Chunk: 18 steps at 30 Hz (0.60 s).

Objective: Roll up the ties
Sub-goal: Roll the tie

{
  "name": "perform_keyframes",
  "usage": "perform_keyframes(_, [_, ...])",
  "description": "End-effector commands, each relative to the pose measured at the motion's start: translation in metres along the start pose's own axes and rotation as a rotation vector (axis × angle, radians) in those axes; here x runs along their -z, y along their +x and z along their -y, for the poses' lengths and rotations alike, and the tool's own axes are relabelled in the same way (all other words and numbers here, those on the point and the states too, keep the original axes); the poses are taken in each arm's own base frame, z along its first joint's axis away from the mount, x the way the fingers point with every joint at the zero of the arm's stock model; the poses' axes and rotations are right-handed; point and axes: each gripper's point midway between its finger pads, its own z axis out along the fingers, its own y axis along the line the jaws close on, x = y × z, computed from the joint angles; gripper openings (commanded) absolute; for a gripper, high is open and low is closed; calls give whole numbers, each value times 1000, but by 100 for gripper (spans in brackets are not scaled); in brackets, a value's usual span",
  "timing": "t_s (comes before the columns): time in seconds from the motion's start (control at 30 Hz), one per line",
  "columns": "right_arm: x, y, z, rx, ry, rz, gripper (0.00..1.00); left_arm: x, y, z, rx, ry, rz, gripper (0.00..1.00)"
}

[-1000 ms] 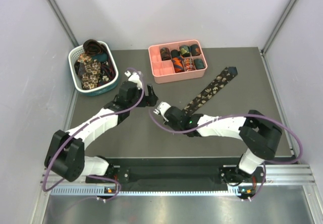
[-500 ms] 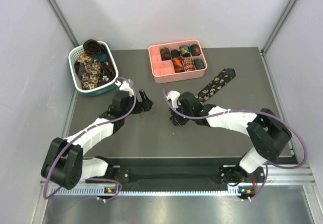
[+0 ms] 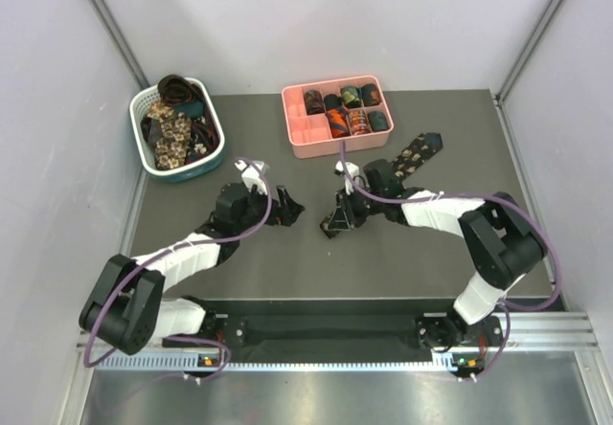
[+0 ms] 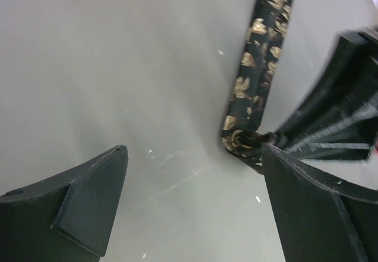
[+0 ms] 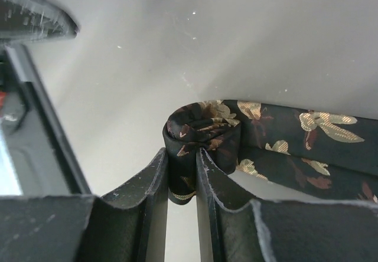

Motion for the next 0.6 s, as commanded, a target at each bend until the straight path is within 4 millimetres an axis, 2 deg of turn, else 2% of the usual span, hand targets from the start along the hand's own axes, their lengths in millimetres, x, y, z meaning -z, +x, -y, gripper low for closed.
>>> perform_keyframes(0.0, [0,-8,-7,-50,-168,51,0,-8,-15,23,-140,111,84,99])
perform_keyframes(0.07, [-1,-4,-7,-86,-208,38,0,-10,-10,28,-187,127,97,99])
perform_keyframes(0.1, [-1,-5,-6,-90,-215,42,0,-12,-9,39,-239,151,119,99])
perform_keyframes(0.17, [0,-4,-5,-109,-235,42,0,-15,-1,42,-308,131,124,99])
perform_keyframes(0.3, [4,-6,1,-139,-252,59,0,-24,25,64,-482,199,50,99])
perform_keyframes(0.4, [7,-7,12,-171,-243,68,0,-28,33,70,-532,240,22,99])
perform_keyframes(0.53, [6,-5,16,-205,-264,69,0,-35,33,74,-585,267,9,99])
perform_keyframes(0.57, [6,-4,17,-213,-265,71,0,-38,39,72,-597,270,-17,97])
